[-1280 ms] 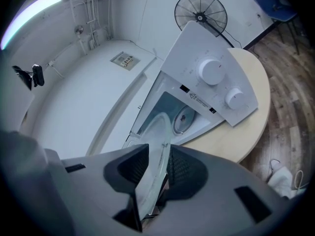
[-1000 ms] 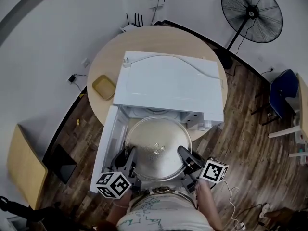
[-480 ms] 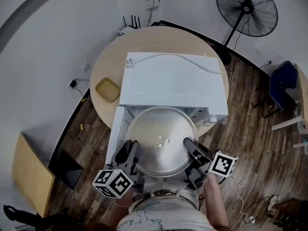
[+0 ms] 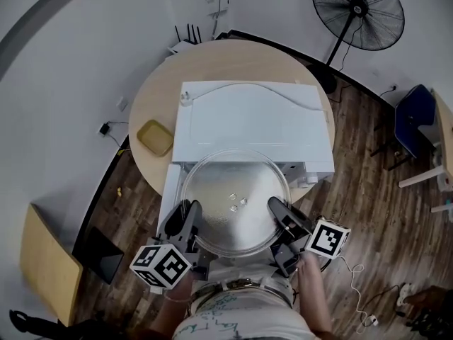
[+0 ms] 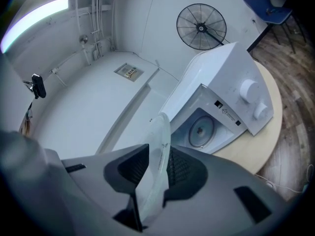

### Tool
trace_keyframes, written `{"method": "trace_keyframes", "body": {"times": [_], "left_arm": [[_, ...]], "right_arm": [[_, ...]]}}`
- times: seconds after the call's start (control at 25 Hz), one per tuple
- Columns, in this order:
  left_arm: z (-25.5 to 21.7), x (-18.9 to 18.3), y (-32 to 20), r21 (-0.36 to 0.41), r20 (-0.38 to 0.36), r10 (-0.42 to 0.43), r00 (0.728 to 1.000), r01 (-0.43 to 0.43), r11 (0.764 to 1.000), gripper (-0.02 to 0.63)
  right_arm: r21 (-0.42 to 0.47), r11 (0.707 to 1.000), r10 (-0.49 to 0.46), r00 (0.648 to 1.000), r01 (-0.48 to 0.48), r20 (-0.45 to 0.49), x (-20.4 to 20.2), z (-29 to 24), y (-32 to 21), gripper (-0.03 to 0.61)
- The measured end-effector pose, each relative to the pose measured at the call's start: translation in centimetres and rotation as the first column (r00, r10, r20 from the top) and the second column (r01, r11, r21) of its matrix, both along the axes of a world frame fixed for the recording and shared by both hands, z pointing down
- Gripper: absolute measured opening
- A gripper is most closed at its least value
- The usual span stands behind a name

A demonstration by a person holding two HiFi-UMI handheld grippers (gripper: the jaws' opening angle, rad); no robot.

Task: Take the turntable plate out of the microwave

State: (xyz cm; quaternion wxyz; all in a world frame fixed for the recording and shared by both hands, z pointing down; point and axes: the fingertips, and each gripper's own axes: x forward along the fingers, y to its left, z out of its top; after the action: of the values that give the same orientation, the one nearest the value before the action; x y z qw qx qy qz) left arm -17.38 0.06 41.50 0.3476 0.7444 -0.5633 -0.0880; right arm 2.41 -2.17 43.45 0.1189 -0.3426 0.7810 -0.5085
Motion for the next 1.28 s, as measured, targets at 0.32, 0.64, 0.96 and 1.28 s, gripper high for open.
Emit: {"method": "trace_keyframes", "body": {"times": [0.32, 0.64, 0.96, 1.28], "left_arm": [[-1.9, 0.3, -4.9, 0.019, -0.022, -0.015, 1.0, 0.015, 1.0, 0.118], [-2.2, -0.1, -9.6, -0.021, -0.04, -0.022, 0.999, 0.021, 1.0, 0.12], [-1.8, -0.1, -14.2, -0.068, -0.045, -0.008, 0.999, 0.005, 0.998, 0.123], [-0.2, 0.6, -16.7, -0.144, -0.036, 0.016, 0.999, -0.021, 0.989, 0.126]], "right_arm": [[0.017, 1.0, -0.006, 1.0, 0.006, -0.011, 0.3, -2.4, -5.1, 0.086], [0.005, 1.0, -0.027, 0.999, 0.027, -0.042, -0.3, -3.5, -10.3, 0.087], [-0.044, 0.999, -0.036, 0.991, 0.03, -0.132, 0.0, -3.2, -14.5, 0.094], [-0.118, 0.991, -0.082, 0.979, 0.061, -0.185, 0.5, -1.7, -16.9, 0.104]]}}
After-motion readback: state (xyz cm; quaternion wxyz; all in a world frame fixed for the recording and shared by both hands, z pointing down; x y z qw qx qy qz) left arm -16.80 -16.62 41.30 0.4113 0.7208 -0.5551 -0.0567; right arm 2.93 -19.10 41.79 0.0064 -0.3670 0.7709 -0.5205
